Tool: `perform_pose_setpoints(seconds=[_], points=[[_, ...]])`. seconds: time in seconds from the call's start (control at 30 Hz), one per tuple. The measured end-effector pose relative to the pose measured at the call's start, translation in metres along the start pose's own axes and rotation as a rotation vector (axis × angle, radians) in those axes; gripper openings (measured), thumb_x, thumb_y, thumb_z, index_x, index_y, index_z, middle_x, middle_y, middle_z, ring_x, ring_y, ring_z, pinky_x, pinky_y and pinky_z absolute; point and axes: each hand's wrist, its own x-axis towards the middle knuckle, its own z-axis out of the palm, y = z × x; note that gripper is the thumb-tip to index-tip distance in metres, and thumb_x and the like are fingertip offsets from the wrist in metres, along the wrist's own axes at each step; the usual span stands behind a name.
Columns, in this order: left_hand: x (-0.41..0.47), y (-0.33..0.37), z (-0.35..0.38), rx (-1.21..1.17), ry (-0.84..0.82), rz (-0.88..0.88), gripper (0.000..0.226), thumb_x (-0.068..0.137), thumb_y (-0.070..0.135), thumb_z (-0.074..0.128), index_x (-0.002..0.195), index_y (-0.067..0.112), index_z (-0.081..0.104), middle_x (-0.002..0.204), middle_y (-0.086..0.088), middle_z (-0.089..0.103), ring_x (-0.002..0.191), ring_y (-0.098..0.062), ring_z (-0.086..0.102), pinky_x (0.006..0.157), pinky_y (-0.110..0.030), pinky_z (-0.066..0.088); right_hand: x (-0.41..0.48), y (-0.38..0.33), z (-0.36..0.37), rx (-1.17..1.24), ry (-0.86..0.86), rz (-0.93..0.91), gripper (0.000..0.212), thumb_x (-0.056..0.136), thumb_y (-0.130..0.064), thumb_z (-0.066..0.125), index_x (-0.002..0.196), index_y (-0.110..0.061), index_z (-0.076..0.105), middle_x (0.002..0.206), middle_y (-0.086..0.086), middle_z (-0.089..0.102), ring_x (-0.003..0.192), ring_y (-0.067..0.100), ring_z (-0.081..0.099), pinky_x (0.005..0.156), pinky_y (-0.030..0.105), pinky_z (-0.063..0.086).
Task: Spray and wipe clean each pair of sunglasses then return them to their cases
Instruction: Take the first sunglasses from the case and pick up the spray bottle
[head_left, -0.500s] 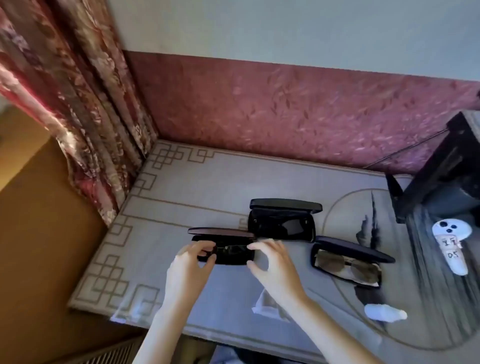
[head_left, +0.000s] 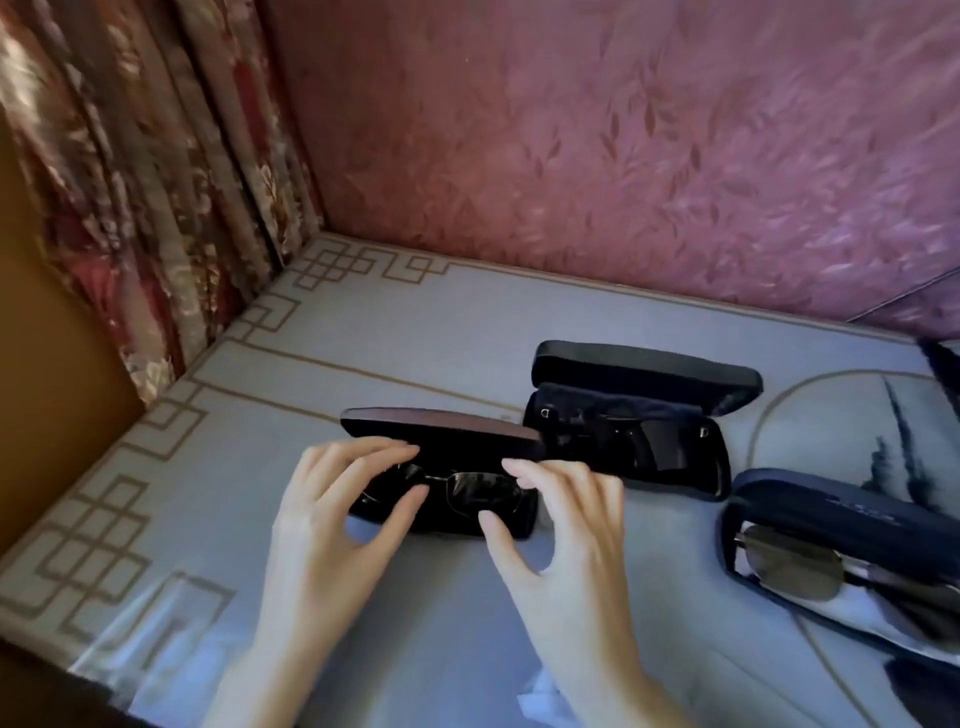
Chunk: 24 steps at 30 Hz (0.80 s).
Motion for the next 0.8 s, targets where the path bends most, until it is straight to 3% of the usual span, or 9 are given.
perform_pose_setpoints(seconds=[0.2, 0.37, 0.8], points=[[-0.012, -0.018, 0.008, 0.093, 0.005, 0.076, 0.032, 0.08, 0.039, 0.071, 0.107, 0.022, 0.07, 0.117, 0.009, 0.062, 0.11, -0.013, 0.054, 0.095, -0.007, 0.03, 0.002, -0.001, -0.002, -0.015, 0.007, -0.126, 0.035, 0.081, -0.03, 0.068, 0.112, -0.015, 0.064, 0.109, -0.005, 0.062, 0.11, 0.014, 0.042, 0.098, 0.015, 0.031], [-0.014, -0.022, 0.009, 0.116, 0.011, 0.053, 0.041, 0.076, 0.029, 0.078, 0.115, 0.023, 0.066, 0.116, 0.007, 0.064, 0.113, -0.017, 0.054, 0.091, -0.021, 0.036, 0.001, -0.009, -0.007, -0.129, -0.081, -0.073, 0.035, 0.085, -0.022, 0.07, 0.118, -0.015, 0.061, 0.116, -0.003, 0.062, 0.117, 0.019, 0.045, 0.098, 0.022, 0.03], [-0.01, -0.018, 0.016, 0.14, -0.004, -0.011, 0.041, 0.077, 0.032, 0.075, 0.116, 0.026, 0.064, 0.117, 0.011, 0.063, 0.111, -0.014, 0.057, 0.078, -0.025, 0.041, -0.005, -0.008, 0.011, -0.228, -0.053, -0.009, 0.037, 0.088, -0.026, 0.068, 0.122, -0.015, 0.059, 0.118, -0.001, 0.064, 0.117, 0.021, 0.048, 0.098, 0.027, 0.033]])
